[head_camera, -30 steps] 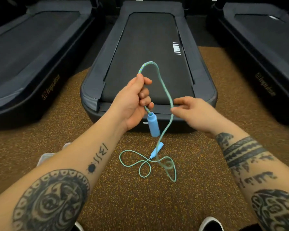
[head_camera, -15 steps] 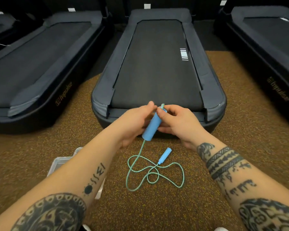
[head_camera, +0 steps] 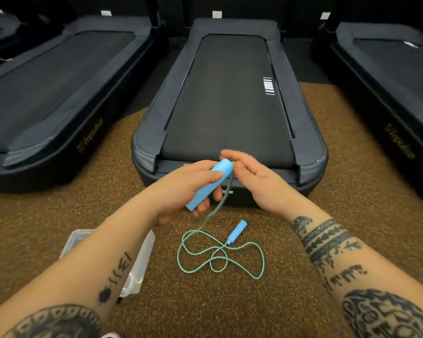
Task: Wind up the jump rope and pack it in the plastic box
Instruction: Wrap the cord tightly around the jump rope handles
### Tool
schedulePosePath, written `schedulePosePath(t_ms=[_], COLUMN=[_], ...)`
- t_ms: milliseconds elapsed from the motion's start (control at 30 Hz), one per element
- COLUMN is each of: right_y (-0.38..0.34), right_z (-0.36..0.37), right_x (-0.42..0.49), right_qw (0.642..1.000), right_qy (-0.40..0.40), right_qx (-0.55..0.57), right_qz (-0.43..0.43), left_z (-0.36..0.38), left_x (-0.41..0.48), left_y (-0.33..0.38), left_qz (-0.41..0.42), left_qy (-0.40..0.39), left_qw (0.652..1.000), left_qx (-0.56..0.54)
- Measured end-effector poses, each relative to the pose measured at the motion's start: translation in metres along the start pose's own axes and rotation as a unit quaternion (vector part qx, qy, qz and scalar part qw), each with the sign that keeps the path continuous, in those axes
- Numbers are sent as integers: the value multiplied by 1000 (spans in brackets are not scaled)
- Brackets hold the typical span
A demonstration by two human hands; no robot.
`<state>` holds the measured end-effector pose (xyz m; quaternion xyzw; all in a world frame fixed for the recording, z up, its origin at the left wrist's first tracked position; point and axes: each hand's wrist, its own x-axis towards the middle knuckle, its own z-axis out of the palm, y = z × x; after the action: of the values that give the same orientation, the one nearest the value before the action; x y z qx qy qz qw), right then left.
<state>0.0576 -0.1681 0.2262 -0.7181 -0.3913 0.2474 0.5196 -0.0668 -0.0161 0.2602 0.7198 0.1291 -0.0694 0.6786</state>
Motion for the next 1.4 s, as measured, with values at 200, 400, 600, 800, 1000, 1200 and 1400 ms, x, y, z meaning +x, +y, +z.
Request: schedulePosePath(t_ms=[200,400,600,800,1000,1200,1400], right_y=[5,0,0,-19,-34,-41,-48], right_z=[-9,-10,25,43,28,13,3], right_x=[5,8,-3,-16,-22,-24,-29], right_qw=[993,977,989,984,966,968,940], right_qy=[101,183,62,-57,-105,-125,-175], right_qx=[-55,-109,5,-43,-214,-200,-281], right_qz=[8,-10,135,162,96,86,86], left_z=[-17,-18,-7,4,3,-2,1], left_x=[-9,-10,-2,11,14,19,18], left_y=[3,3,1,-2,-8,-16,-18], left_qz=[-20,-6,51,53,21,14,2], left_qy=[0,-30,25,143,111,100,84], left_qw=[1000,999,989,988,993,995,996], left_qx=[11,14,-139,-17,45,-17,20])
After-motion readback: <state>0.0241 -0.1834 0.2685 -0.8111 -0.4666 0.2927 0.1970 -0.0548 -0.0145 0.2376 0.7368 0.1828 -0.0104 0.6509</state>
